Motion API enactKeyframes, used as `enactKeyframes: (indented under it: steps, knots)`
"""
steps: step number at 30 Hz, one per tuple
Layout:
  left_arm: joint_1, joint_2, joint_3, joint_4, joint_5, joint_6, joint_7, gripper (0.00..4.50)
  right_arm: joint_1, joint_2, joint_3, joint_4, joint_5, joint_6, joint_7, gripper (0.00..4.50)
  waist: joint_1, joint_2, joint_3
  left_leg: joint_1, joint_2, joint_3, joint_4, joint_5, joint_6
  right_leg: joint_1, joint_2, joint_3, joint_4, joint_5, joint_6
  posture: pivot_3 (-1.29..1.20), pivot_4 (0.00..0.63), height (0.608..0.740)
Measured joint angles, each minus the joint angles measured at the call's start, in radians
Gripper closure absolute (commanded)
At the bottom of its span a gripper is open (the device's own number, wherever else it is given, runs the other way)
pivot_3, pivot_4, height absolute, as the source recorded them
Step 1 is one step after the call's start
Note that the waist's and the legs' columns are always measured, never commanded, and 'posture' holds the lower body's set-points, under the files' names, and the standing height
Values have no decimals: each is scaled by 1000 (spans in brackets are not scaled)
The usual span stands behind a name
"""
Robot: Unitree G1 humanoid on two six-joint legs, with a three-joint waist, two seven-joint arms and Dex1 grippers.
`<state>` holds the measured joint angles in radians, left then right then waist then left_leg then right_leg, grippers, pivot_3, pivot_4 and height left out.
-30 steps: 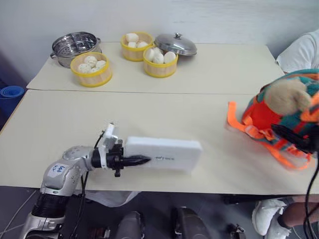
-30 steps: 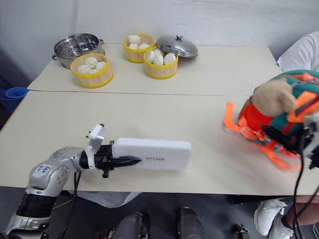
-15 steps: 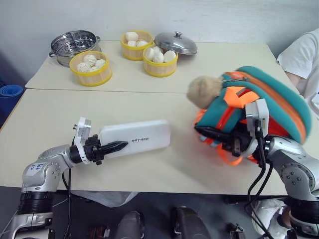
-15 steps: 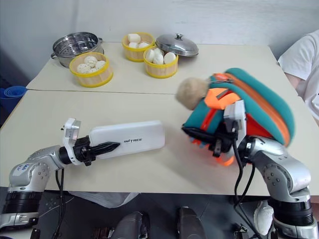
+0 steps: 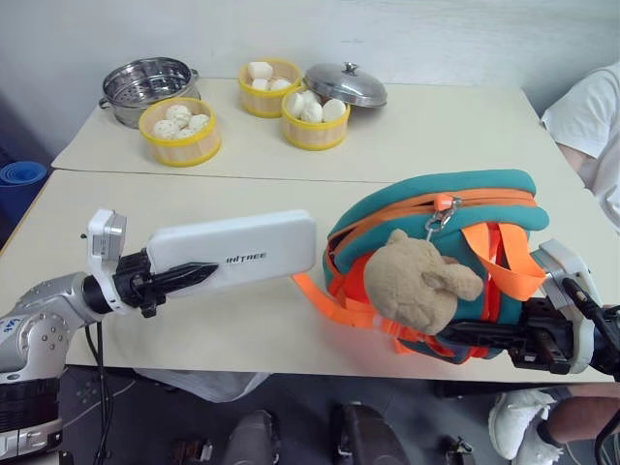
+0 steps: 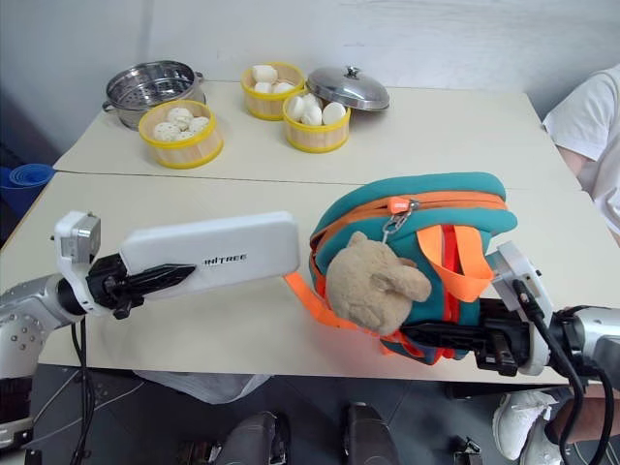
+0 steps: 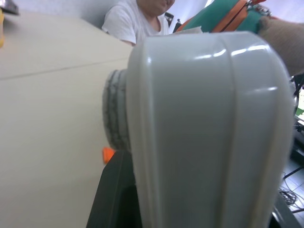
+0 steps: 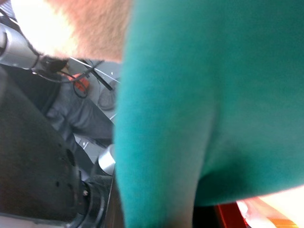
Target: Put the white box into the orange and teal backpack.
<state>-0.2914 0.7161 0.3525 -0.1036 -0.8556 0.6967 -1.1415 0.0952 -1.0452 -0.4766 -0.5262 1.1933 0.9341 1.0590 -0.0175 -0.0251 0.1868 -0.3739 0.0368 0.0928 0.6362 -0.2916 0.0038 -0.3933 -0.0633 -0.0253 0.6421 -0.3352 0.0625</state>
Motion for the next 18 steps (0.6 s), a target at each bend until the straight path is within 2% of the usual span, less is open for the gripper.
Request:
enactKeyframes:
  steps: [4, 12, 18]
  knots:
    - [-101, -43, -25, -61, -55, 17, 36, 3264, -1, 4, 30, 0, -39, -28, 20, 4484, 12, -1, 0, 0, 0, 1, 1, 0, -1, 0, 1, 0, 0, 0, 1, 0, 150, 740]
    - [-130, -26, -42, -120, -161, 97, 31, 3264, -1, 43, 67, -4, -74, -54, 15, 4484, 12, -1, 1, -1, 0, 1, 2, 0, -2, 0, 3, 1, 1, 0, 1, 0, 150, 740]
    - [-202, -28, -121, -130, -103, 34, 9, 3264, -7, 60, 97, -5, -96, -70, 5, 4484, 15, -1, 1, 0, 0, 1, 6, 0, -2, 1, 3, 1, 2, 1, 1, 0, 150, 740]
